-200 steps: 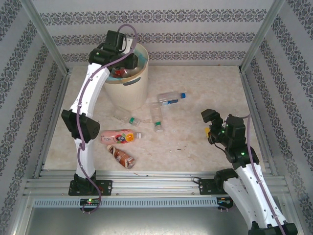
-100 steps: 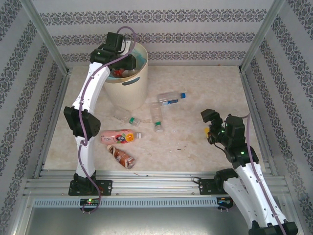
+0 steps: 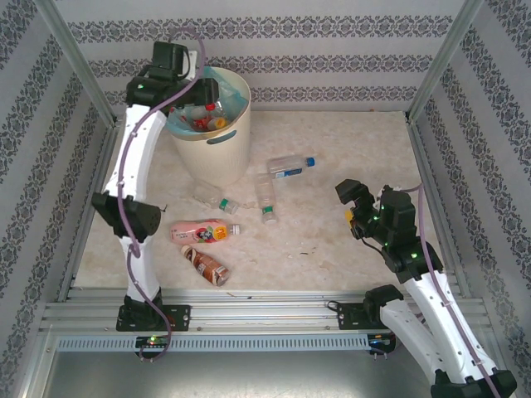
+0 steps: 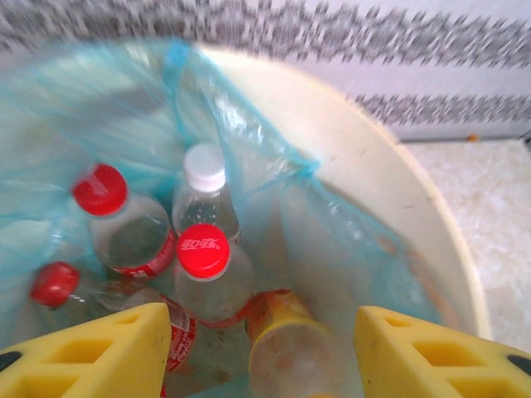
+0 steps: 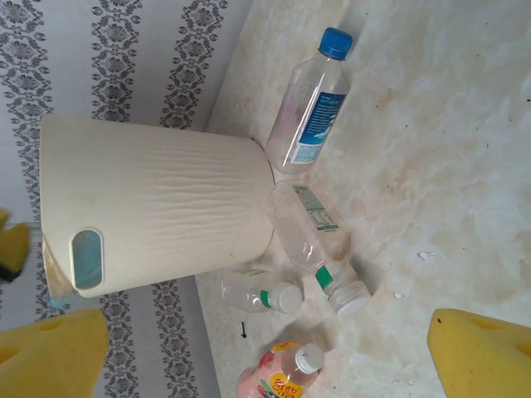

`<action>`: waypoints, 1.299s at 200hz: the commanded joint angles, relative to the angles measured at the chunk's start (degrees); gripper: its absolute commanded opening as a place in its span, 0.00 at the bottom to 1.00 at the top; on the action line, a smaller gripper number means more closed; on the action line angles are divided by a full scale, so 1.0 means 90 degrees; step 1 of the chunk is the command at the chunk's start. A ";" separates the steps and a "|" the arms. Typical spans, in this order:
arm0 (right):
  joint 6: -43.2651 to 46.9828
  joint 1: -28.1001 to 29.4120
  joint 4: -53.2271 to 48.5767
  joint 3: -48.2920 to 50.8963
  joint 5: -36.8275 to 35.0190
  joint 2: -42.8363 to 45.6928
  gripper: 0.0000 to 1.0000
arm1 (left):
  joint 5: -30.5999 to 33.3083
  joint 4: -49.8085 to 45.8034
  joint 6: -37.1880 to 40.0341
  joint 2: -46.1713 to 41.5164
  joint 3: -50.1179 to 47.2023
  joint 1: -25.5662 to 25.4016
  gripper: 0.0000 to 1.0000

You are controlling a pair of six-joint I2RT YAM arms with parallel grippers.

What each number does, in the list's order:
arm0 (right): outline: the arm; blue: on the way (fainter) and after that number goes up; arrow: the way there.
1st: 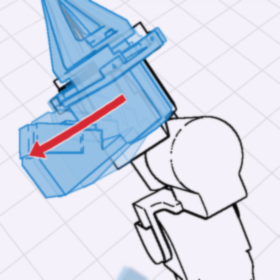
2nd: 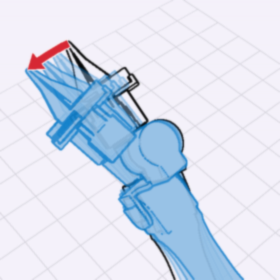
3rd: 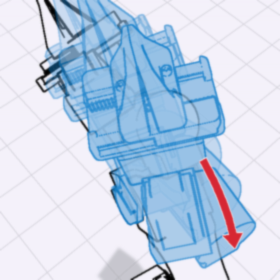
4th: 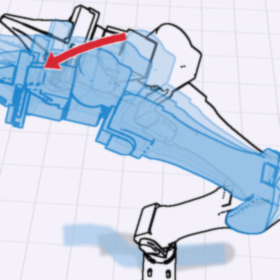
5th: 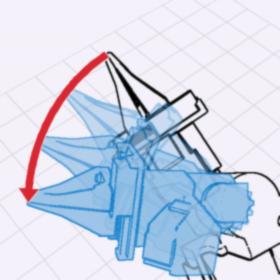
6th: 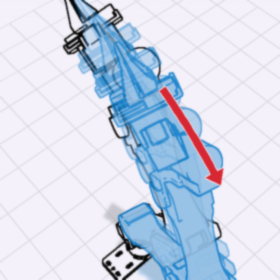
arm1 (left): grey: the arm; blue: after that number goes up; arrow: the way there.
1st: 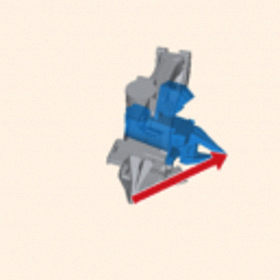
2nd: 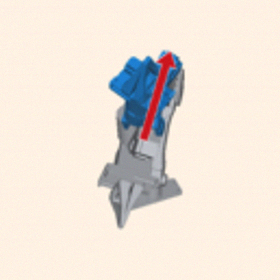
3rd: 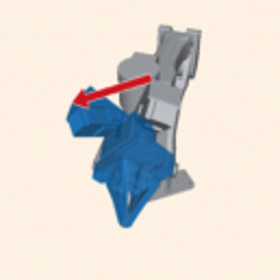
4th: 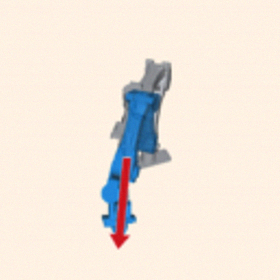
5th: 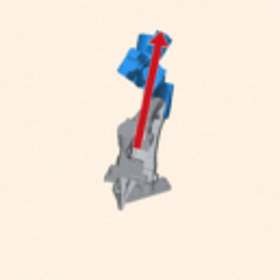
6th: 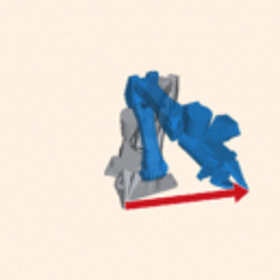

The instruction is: Put the plastic bottles in the bin

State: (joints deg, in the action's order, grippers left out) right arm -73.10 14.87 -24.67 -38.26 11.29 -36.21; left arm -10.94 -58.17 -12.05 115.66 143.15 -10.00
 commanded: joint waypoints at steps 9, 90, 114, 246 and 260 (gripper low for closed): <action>0.0353 0.0213 -0.0101 -0.0300 -0.0274 -0.0259 0.98 | 0.0316 0.0181 0.0112 -0.1086 -0.0240 0.0065 0.60; 0.2492 0.1876 -0.0922 -0.2147 -0.1425 -0.2212 0.90 | 0.0047 0.2516 0.0400 -0.4672 -0.5522 0.0064 0.59; 0.3293 0.2419 -0.1192 -0.2816 -0.1834 -0.3077 0.86 | -0.0353 0.3265 0.0613 -0.5860 -0.7168 0.0050 0.61; 0.7594 0.5317 0.0643 -0.3583 -0.1103 -0.6446 0.86 | 0.0887 0.3920 0.0412 -0.9767 -1.1690 0.0042 0.65; 0.7501 0.5446 0.0608 -0.3756 -0.1080 -0.6708 0.85 | 0.1150 0.3807 0.0441 -0.9840 -1.1692 0.0046 0.65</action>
State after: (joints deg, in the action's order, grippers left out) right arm -10.44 62.63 -20.73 -68.49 0.91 -93.78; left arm -6.17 -26.22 -7.94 28.62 37.98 -10.00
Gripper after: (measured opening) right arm 0.855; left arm 0.644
